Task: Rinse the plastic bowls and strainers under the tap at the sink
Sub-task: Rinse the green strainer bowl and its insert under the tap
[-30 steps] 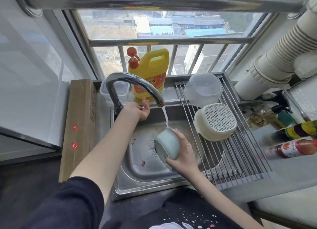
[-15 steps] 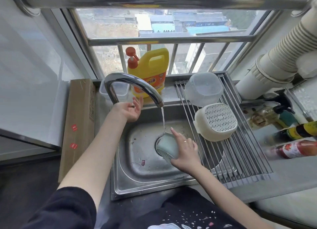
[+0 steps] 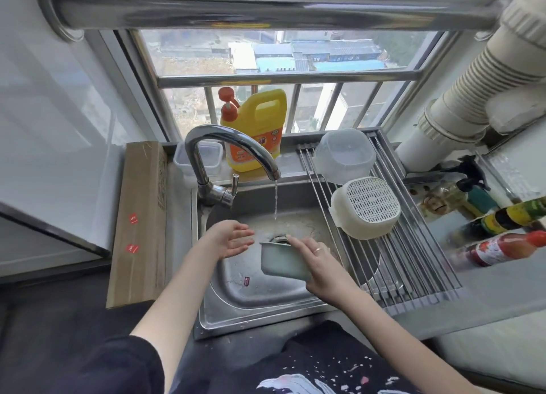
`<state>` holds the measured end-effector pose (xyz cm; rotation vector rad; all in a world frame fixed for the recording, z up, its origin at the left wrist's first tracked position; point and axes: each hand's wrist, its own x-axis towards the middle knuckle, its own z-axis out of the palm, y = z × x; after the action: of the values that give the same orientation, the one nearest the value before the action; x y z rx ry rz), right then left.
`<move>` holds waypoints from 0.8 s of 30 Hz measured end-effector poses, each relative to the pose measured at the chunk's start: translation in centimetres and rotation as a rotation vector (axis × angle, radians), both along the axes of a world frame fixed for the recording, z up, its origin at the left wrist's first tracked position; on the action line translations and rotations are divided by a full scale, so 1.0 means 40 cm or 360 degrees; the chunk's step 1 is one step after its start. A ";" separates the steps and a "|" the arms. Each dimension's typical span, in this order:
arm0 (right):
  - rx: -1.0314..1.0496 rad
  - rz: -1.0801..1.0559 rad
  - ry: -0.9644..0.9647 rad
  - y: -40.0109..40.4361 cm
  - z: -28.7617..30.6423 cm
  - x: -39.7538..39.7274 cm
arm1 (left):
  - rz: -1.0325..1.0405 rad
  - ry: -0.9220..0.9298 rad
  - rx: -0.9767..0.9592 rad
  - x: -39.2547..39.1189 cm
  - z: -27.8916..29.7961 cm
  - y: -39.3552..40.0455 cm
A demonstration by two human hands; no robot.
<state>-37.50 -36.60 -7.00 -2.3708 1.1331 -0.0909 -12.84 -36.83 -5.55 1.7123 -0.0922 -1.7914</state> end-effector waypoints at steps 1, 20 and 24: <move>-0.0061 -0.0025 -0.0067 0.005 -0.006 0.001 | -0.0039 -0.0035 -0.0009 -0.006 0.000 0.003; 0.2191 -0.1680 -0.1256 0.026 0.077 0.043 | -0.0055 0.0370 -0.0103 -0.058 -0.010 0.059; 0.2698 -0.2057 -0.1492 0.016 0.053 0.032 | 0.0464 0.0565 -0.0173 -0.065 0.023 0.054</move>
<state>-36.21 -35.97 -4.89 0.1055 1.1459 -0.3965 -15.44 -34.66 -4.65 1.2389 0.1987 -1.8011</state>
